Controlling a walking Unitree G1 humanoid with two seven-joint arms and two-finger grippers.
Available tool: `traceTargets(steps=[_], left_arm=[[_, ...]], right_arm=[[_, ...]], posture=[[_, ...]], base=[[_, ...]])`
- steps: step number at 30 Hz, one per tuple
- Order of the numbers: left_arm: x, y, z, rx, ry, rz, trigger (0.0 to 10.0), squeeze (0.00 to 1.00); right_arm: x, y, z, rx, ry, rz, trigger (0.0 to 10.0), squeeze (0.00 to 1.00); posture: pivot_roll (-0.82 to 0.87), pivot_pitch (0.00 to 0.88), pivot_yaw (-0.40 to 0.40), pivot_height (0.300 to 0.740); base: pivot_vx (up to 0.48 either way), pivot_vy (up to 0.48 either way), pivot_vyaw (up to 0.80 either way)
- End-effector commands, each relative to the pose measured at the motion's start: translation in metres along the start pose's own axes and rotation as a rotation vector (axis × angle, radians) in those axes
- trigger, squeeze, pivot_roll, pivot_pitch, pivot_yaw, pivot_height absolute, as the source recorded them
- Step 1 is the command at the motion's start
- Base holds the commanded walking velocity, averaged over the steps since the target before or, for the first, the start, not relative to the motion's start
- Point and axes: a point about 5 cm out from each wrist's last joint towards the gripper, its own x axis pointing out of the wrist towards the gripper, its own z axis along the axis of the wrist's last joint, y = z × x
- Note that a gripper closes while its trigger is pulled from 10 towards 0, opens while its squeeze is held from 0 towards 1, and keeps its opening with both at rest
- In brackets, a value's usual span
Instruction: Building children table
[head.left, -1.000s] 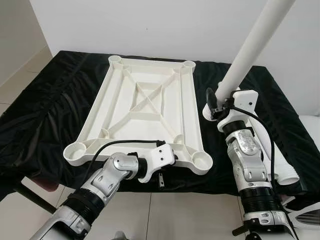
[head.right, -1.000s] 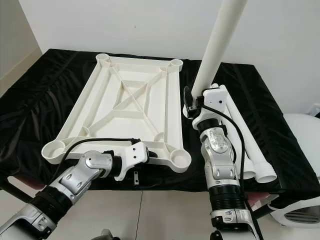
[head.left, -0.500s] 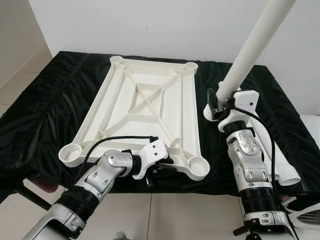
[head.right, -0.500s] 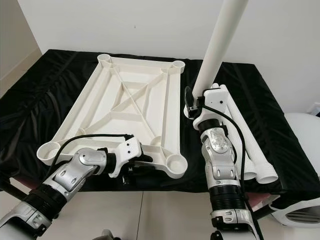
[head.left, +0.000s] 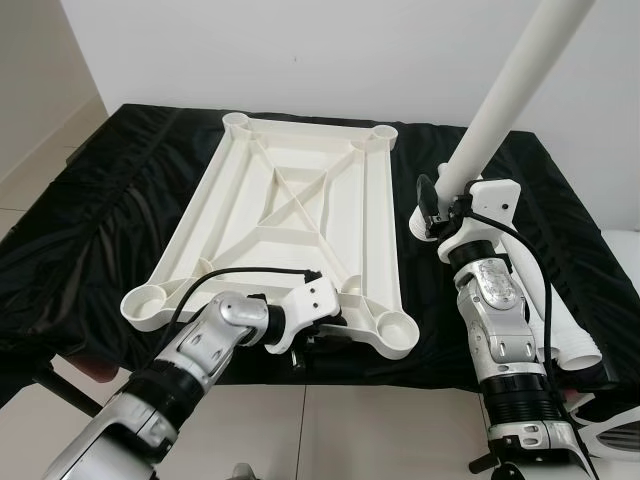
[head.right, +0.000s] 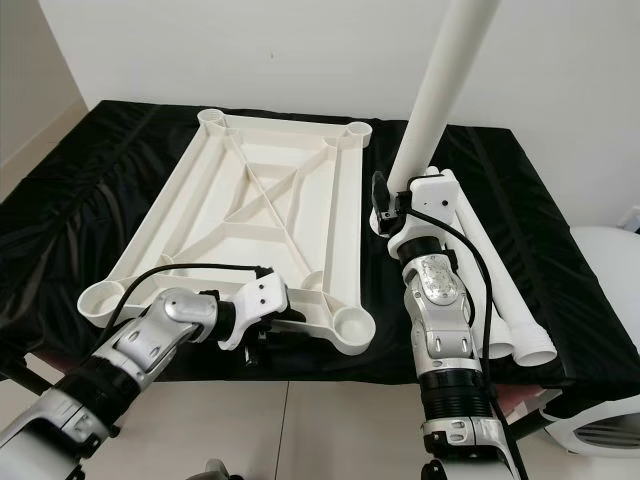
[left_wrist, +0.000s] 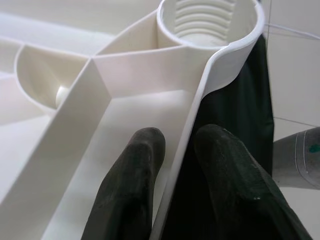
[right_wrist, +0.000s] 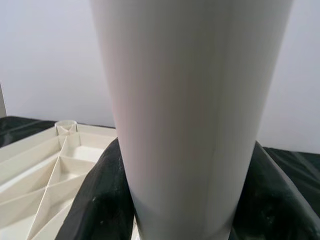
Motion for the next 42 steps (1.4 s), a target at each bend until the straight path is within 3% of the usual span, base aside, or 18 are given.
traceTargets(steps=[1, 7, 11, 20, 25, 29, 36, 37, 42], left_arm=[[-0.003, 0.004, -0.029, -0.107, 0.130, 0.084, 10.0, 0.00], [-0.017, 0.037, -0.031, -0.203, 0.159, 0.353, 10.0, 0.00], [-0.022, 0.047, -0.033, -0.226, 0.186, 0.421, 10.0, 0.00], [-0.021, 0.052, -0.034, -0.256, 0.209, 0.471, 10.0, 0.00], [-0.020, 0.053, -0.029, -0.240, 0.207, 0.446, 10.0, 0.00], [-0.008, 0.037, -0.008, -0.148, 0.103, 0.280, 10.0, 0.00], [-0.001, 0.017, 0.009, -0.037, 0.016, 0.130, 10.0, 0.00], [0.001, 0.006, 0.013, -0.004, -0.019, 0.058, 10.0, 0.00], [0.004, -0.003, 0.014, 0.018, -0.035, 0.046, 10.0, 0.00]], right_arm=[[0.005, -0.003, 0.006, -0.004, -0.019, -0.004, 10.0, 0.00], [0.006, -0.004, 0.007, -0.002, -0.018, -0.022, 10.0, 0.00], [0.008, -0.002, 0.009, -0.002, -0.022, -0.014, 10.0, 0.00], [0.007, -0.003, 0.008, -0.004, -0.015, -0.020, 10.0, 0.00], [0.007, -0.003, 0.008, -0.001, -0.015, -0.022, 10.0, 0.00], [0.007, 0.001, 0.010, 0.012, -0.026, 0.001, 10.0, 0.00], [0.007, 0.007, 0.011, 0.064, -0.031, 0.054, 10.0, 0.00], [0.005, 0.012, 0.012, 0.097, -0.030, 0.104, 10.0, 0.00], [0.000, 0.015, 0.012, 0.135, -0.014, 0.204, 10.0, 0.00]], posture=[[-0.01, 0.062, 0.022, 0.740], [-0.01, 0.109, 0.020, 0.740], [-0.01, 0.092, 0.024, 0.740], [-0.02, 0.109, 0.030, 0.740], [-0.02, 0.120, 0.031, 0.740], [-0.02, 0.108, 0.027, 0.740], [-0.01, 0.104, 0.023, 0.740], [-0.02, 0.092, 0.019, 0.740], [-0.03, 0.099, 0.010, 0.740]], base=[[0.000, 0.000, 0.00], [0.000, 0.000, 0.00], [0.000, 0.000, 0.00], [0.000, 0.000, 0.00], [0.000, 0.000, 0.00], [0.000, 0.000, 0.00], [0.000, 0.000, 0.00], [0.000, 0.000, 0.00], [0.000, 0.000, 0.00]])
